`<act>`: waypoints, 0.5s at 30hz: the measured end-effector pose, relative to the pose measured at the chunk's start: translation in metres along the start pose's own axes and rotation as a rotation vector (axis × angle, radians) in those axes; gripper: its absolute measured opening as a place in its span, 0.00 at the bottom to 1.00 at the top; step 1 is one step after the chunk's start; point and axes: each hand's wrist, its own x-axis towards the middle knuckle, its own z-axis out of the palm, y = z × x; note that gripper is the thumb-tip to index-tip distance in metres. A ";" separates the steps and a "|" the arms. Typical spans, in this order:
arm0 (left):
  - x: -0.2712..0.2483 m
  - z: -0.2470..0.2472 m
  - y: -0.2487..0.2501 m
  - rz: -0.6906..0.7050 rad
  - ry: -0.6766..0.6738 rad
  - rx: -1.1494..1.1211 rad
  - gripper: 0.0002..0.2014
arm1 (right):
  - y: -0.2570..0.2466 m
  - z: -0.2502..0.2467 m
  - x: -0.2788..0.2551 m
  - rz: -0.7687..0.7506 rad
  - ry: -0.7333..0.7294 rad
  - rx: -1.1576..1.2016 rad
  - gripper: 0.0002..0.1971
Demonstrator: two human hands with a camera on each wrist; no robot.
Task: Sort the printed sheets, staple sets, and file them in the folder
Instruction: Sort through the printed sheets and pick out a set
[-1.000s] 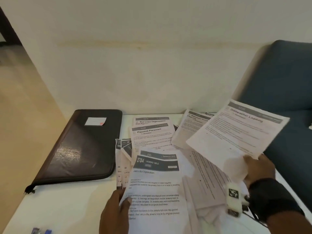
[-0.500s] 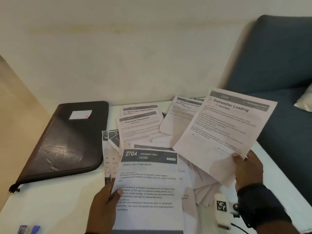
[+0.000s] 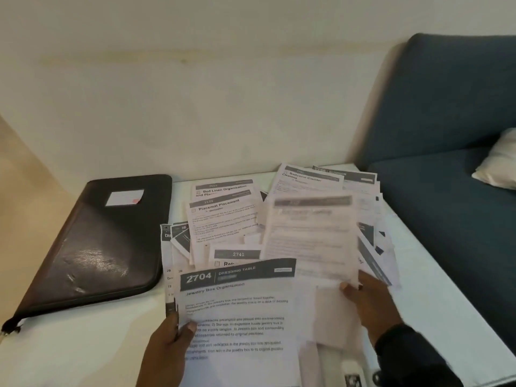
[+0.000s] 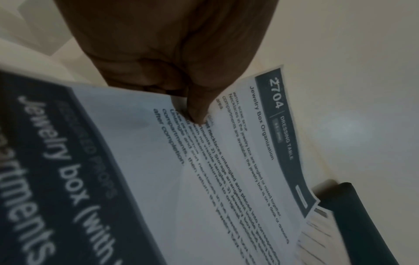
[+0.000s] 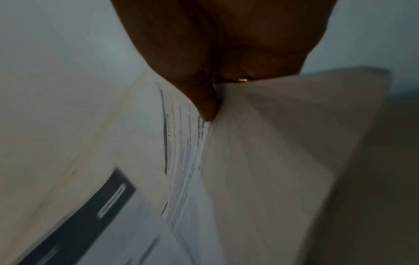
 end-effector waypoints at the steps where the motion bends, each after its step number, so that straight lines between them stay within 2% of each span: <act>1: 0.000 0.000 -0.001 -0.006 -0.002 -0.006 0.14 | -0.001 0.006 -0.009 0.012 -0.072 -0.043 0.15; 3: 0.000 0.000 -0.003 -0.009 0.004 -0.005 0.14 | -0.001 0.016 -0.027 0.028 -0.172 -0.096 0.15; 7: -0.003 0.008 0.000 -0.007 0.015 -0.011 0.15 | -0.001 0.032 -0.056 0.026 -0.271 -0.206 0.14; 12: -0.010 0.005 0.007 -0.033 0.044 -0.020 0.08 | 0.001 0.049 -0.083 0.061 -0.342 -0.233 0.20; 15: -0.011 0.005 0.009 -0.018 0.052 0.031 0.11 | -0.002 0.058 -0.093 0.046 -0.359 -0.259 0.24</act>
